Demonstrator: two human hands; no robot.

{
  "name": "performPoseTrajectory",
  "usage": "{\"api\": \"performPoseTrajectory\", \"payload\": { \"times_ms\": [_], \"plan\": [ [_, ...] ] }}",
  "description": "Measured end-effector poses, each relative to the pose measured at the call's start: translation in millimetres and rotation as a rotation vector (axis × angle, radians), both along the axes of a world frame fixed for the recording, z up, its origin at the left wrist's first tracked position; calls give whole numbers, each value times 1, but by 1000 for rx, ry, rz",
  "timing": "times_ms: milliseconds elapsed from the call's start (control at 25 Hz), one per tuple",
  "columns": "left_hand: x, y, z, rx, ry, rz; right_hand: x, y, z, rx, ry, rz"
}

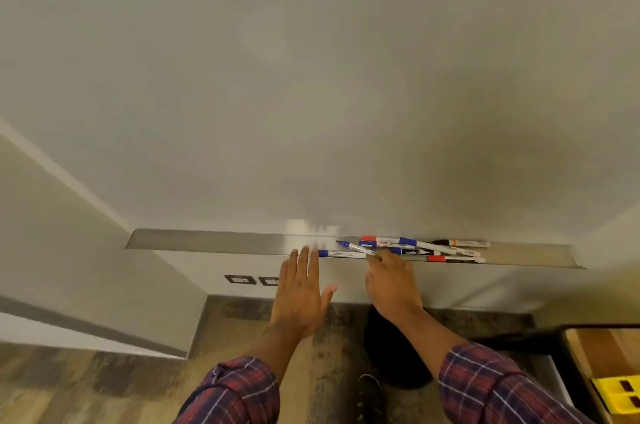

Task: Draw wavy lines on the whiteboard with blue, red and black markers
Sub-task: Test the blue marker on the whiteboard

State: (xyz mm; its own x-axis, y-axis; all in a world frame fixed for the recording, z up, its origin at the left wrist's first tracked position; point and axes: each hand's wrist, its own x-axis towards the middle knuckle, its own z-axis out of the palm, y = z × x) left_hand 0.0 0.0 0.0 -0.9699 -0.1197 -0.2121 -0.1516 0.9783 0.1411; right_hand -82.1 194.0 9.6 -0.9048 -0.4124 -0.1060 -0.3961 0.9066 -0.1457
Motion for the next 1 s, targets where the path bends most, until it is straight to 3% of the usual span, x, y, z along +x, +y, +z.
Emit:
{"api": "performPoseTrajectory", "payload": {
  "times_ms": [560, 1000],
  "plan": [
    [-72, -17, -33, 59, -21, 88, -102, -47, -32, 241, -114, 222],
    [-82, -39, -35, 59, 29, 2, -111, -66, -38, 307, -130, 179]
  ]
}}
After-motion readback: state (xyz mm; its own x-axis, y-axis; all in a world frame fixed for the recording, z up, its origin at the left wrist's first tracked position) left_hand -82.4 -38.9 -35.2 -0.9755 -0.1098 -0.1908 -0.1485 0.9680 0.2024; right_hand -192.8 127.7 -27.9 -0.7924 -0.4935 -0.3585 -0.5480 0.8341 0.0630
